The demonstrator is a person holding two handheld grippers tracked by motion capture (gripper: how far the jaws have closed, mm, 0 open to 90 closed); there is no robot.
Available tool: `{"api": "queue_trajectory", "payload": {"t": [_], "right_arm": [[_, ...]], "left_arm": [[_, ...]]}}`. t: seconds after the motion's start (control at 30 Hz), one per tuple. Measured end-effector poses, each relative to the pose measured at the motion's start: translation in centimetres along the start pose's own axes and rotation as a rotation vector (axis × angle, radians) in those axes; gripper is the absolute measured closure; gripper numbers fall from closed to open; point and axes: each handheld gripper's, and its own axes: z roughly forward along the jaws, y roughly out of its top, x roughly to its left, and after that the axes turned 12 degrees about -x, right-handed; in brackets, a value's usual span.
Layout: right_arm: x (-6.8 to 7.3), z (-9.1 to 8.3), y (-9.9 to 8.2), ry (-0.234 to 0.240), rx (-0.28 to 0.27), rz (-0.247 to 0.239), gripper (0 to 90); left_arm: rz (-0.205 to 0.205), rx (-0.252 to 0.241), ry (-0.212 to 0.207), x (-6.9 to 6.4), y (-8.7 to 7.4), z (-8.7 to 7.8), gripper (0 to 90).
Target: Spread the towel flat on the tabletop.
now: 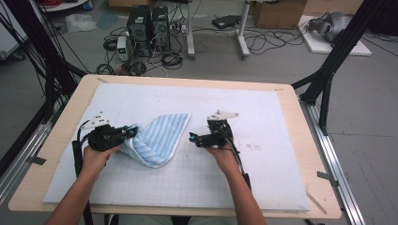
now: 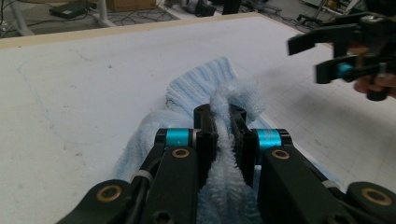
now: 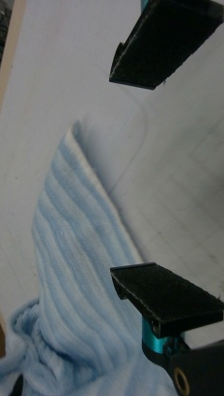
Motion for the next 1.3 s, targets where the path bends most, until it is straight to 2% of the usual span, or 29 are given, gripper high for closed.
{"api": "queue_trajectory", "payload": {"t": [0.03, 0.07, 0.13, 0.17, 0.2, 0.23, 0.27, 0.3, 0.33, 0.37, 0.4, 0.43, 0.47, 0.5, 0.57, 0.67, 0.77, 0.8, 0.83, 0.87, 0.9, 0.93, 0.97, 1.0, 1.07, 1.2, 1.3], "right_arm": [[0.1, 1.1, 0.3, 0.006, 0.01, 0.002, 6.3], [0.4, 3.5, 0.6, 0.012, 0.047, -0.009, 6.3], [0.6, 5.6, 0.8, 0.008, 0.099, -0.027, 6.4], [0.7, 6.6, 0.9, 0.004, 0.112, -0.03, 6.4], [0.7, 6.6, 0.9, 0.004, 0.112, -0.03, 6.4], [0.8, 8.1, 1.1, -0.009, 0.129, -0.038, 8.1], [0.8, 8.1, 1.1, -0.009, 0.129, -0.038, 8.1], [0.9, 8.6, 1.1, -0.011, 0.137, -0.042, 16.2], [1.0, 9.5, 1.0, 0.007, 0.174, -0.062, 34.5], [1.0, 9.5, 1.0, 0.007, 0.174, -0.062, 34.5], [1.1, 9.9, 0.9, -0.004, 0.215, -0.101, 41.7], [1.4, 9.7, 1.0, -0.006, 0.212, -0.126, 65.7], [1.4, 9.7, 1.0, -0.006, 0.212, -0.126, 65.7], [1.6, 9.5, 1.1, 0.005, 0.225, -0.135, 76.9], [1.8, 8.3, 1.1, 0.003, 0.27, -0.21, 83.9], [1.2, 6.2, 0.8, -0.01, 0.3, -0.196, 84.6], [0.7, 3.5, 0.2, -0.043, 0.312, -0.205, 84.7], [0.7, 3.5, 0.2, -0.043, 0.312, -0.205, 84.7], [0.6, 2.4, -0.1, -0.058, 0.314, -0.209, 84.7], [0.2, 0.3, -0.6, -0.074, 0.304, -0.214, 84.6], [0.2, 0.3, -0.6, -0.074, 0.304, -0.214, 84.6], [0.0, -0.8, -0.9, -0.085, 0.295, -0.21, 84.6], [-0.4, -2.9, -1.4, -0.114, 0.29, -0.207, 84.6], [-0.4, -2.9, -1.4, -0.114, 0.29, -0.207, 84.6], [-0.8, -5.0, -2.0, -0.137, 0.269, -0.182, 84.6], [-1.2, -8.3, -3.3, -0.19, 0.287, -0.178, 84.7], [-1.0, -10.5, -4.5, -0.215, 0.288, -0.165, 84.7]], "left_arm": [[0.0, 0.003, -0.005, 0.0, 0.0, 0.0, 82.8], [-0.003, 0.003, -0.007, -0.1, 0.0, 0.1, 82.8], [-0.006, 0.012, -0.016, -0.1, -0.1, 0.2, 82.7], [-0.005, 0.013, -0.017, -0.2, -0.1, 0.2, 82.7], [-0.005, 0.011, -0.018, -0.2, -0.1, 0.2, 82.7], [-0.004, 0.01, -0.019, -0.2, 0.0, 0.2, 82.7], [-0.005, 0.01, -0.021, -0.2, 0.0, 0.2, 82.7], [-0.008, 0.009, -0.021, -0.2, 0.0, 0.1, 82.7], [-0.006, 0.01, -0.023, -0.1, 0.0, 0.1, 82.7], [-0.01, 0.006, -0.023, -0.1, -0.1, 0.0, 82.7], [-0.01, 0.005, -0.021, 0.0, -0.1, 0.0, 82.7], [-0.01, 0.001, -0.018, 0.0, 0.0, -0.1, 82.7], [-0.013, -0.003, -0.019, 0.0, 0.0, -0.2, 82.7], [-0.014, -0.003, -0.015, 0.1, 0.0, -0.3, 82.7], [-0.017, -0.007, -0.011, 0.2, 0.0, -0.6, 82.8], [-0.025, -0.017, -0.001, 0.4, 0.0, -0.8, 82.7], [-0.032, -0.027, 0.006, 0.3, 0.1, -0.9, 82.9], [-0.031, -0.028, 0.005, 0.3, 0.1, -0.8, 82.9], [-0.029, -0.027, 0.003, 0.3, 0.1, -0.8, 82.9], [-0.025, -0.023, 0.003, 0.3, 0.1, -0.8, 83.0], [-0.029, -0.024, 0.002, 0.2, 0.1, -0.7, 83.0], [-0.03, -0.022, 0.001, 0.2, 0.1, -0.6, 83.0], [-0.026, -0.019, -0.001, 0.1, 0.1, -0.5, 83.0], [-0.023, -0.016, -0.004, 0.1, 0.0, -0.4, 83.0], [-0.022, -0.012, -0.005, 0.0, 0.0, -0.3, 83.0], [-0.019, -0.005, -0.021, -0.3, 0.0, 0.1, 83.0], [-0.016, 0.014, -0.06, -1.0, -0.1, 0.7, 82.9]]}}
